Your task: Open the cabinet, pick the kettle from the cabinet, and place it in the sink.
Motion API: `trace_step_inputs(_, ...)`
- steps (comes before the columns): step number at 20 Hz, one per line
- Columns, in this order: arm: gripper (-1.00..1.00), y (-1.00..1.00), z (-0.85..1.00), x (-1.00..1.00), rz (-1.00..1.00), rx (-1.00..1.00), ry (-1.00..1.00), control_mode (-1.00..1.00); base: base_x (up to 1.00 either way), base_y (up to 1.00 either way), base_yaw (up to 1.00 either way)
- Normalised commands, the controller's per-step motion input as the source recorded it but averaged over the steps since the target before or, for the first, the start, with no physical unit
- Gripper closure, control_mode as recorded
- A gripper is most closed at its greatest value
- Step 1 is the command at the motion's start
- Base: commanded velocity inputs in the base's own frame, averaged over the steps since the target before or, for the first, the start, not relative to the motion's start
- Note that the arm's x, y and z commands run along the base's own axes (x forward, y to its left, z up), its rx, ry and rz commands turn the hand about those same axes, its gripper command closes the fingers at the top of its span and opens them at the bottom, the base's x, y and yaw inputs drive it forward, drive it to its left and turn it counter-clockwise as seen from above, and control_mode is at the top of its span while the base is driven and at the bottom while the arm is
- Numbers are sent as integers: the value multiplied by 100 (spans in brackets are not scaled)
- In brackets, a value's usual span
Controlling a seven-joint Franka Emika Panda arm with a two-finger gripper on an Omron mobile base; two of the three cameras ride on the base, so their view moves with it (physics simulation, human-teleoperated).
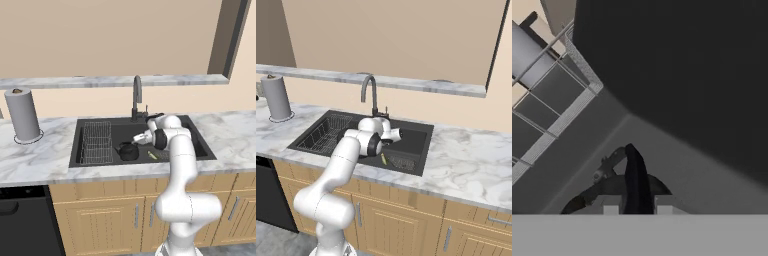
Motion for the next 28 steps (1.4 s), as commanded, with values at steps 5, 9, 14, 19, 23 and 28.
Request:
trace_step_inputs(5,100,3,-9,-3,0,0,-8,-100,0,0,0)
trace_step_inputs(9,100,3,-10,-2,0,0,-5,-100,0,0,0)
trace_step_inputs(14,-100,4,-11,-3,0,0,-3,-100,0,0,0)
trace_step_inputs(19,-100,2,-7,-7,0,0,0,-100,0,0,0)
trace_step_inputs(23,-100,0,-2,-7,0,0,0,-100,0,0,0)
trace_step_inputs(28,-100,-1,0,-4,0,0,0,-100,0,0,0)
